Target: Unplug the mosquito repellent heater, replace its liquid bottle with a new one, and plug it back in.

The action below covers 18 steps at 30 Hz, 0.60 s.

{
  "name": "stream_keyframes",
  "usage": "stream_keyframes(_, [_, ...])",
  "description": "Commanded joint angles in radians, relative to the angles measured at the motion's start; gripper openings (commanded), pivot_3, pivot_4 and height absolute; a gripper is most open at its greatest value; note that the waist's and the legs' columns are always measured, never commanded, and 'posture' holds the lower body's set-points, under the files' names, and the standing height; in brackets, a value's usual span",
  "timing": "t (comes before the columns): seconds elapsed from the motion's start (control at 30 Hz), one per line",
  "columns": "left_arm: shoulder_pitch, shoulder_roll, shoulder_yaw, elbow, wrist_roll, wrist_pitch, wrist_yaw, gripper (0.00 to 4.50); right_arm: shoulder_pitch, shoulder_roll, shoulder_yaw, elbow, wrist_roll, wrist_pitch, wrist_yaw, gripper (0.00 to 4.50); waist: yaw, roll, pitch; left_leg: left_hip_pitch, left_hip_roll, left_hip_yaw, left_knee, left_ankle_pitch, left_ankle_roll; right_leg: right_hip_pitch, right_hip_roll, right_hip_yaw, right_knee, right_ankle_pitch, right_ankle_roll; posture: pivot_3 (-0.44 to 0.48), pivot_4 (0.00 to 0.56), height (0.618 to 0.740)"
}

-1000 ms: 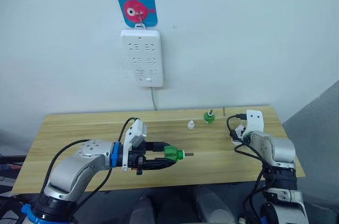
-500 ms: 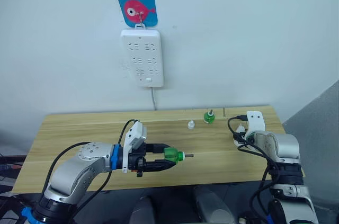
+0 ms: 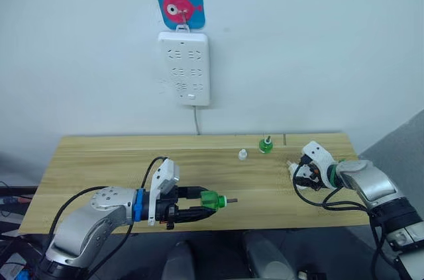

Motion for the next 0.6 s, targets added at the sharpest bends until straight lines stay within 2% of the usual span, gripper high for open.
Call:
stream_keyframes(0.03, [0.013, 0.004, 0.022, -0.048, -0.024, 0.000, 0.004, 2.35, -0.011, 0.000, -0.003, 0.029, -0.029, -0.070, 0.018, 3.98, 0.006, 0.000, 0.004, 0.000, 0.000, 0.000, 0.000, 0.000, 0.000, 0.000, 0.000, 0.000, 0.000, 0.000, 0.000, -0.092, 0.213, 0.740])
stream_keyframes(0.07, [0.015, 0.004, 0.021, -0.050, -0.025, 0.001, 0.005, 2.35, -0.010, -0.005, -0.003, 0.021, -0.031, -0.070, 0.030, 4.40, 0.012, 0.002, 0.008, 0.000, 0.000, 0.000, 0.001, 0.000, 0.000, 0.000, 0.000, 0.000, 0.000, 0.000, 0.001, -0.093, 0.213, 0.740])
stream_keyframes(0.1, [0.016, 0.004, 0.020, -0.051, -0.026, 0.001, 0.006, 2.35, -0.008, -0.013, -0.004, 0.010, -0.034, -0.068, 0.039, 4.48, 0.016, 0.002, 0.009, 0.000, 0.000, 0.000, 0.002, 0.000, 0.000, 0.000, 0.000, 0.000, 0.000, 0.001, 0.001, -0.093, 0.213, 0.740])
stream_keyframes(0.37, [0.017, 0.000, 0.011, -0.045, -0.022, -0.003, 0.008, 2.35, -0.020, -0.086, 0.037, -0.113, -0.076, 0.076, 0.094, 4.50, 0.028, 0.004, 0.014, 0.000, 0.000, -0.001, 0.002, 0.000, 0.000, 0.000, -0.001, 0.000, 0.000, 0.001, 0.001, -0.109, 0.211, 0.740])
stream_keyframes(0.6, [0.004, -0.034, -0.023, -0.032, -0.005, -0.016, 0.022, 2.35, -0.104, -0.068, 0.133, -0.048, -0.156, 0.130, 0.103, 4.50, 0.026, 0.003, 0.015, 0.000, 0.000, 0.000, 0.003, 0.000, 0.000, 0.000, -0.001, 0.000, 0.000, 0.001, 0.001, -0.119, 0.211, 0.740])
